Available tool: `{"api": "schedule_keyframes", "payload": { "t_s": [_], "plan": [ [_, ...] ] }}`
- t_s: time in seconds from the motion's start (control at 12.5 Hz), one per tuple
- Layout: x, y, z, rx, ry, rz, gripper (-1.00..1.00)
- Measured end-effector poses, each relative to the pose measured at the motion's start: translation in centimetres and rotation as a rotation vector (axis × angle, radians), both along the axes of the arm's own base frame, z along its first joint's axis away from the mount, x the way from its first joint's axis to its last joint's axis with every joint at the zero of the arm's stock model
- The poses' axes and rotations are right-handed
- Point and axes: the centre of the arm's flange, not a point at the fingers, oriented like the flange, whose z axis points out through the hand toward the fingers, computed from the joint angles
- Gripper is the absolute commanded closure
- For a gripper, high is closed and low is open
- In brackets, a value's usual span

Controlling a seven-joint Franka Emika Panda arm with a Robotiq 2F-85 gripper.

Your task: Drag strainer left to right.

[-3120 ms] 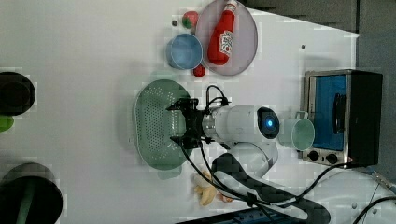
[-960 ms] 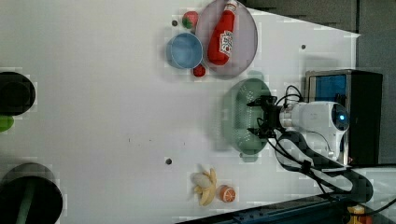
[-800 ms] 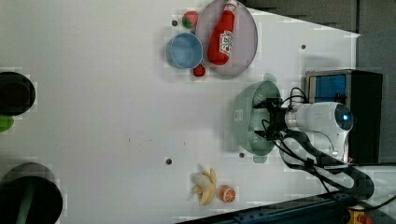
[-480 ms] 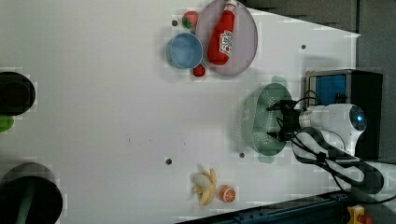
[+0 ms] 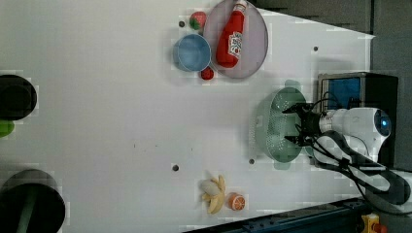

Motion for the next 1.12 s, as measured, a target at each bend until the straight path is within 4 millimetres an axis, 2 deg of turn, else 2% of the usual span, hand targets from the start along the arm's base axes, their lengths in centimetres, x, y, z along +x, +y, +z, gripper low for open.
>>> {"api": "schedule_keyframes", "payload": {
  "t_s": [0.16, 0.32, 0.48, 0.56, 0.72, 0.88, 0.96, 1.12],
  "plan": [
    [0.1, 3.2, 3.6, 0.057, 0.041, 0.134, -1.00],
    [0.1, 6.6, 9.2, 0.114, 0.103, 0.291, -1.00],
    [1.1, 8.4, 17.0, 0.166, 0.126, 0.428, -1.00],
    [1.7, 9.0, 21.6, 0.171, 0.103, 0.491, -1.00],
    [1.7, 8.9, 32.2, 0.144, -0.003, 0.588, -1.00],
    [-0.4, 7.9, 42.3, 0.125, -0.101, 0.629, -1.00],
    [-1.9, 6.9, 46.2, 0.106, -0.117, 0.635, -1.00],
    [-4.3, 5.1, 50.5, 0.061, -0.174, 0.616, -1.00]
  ]
}}
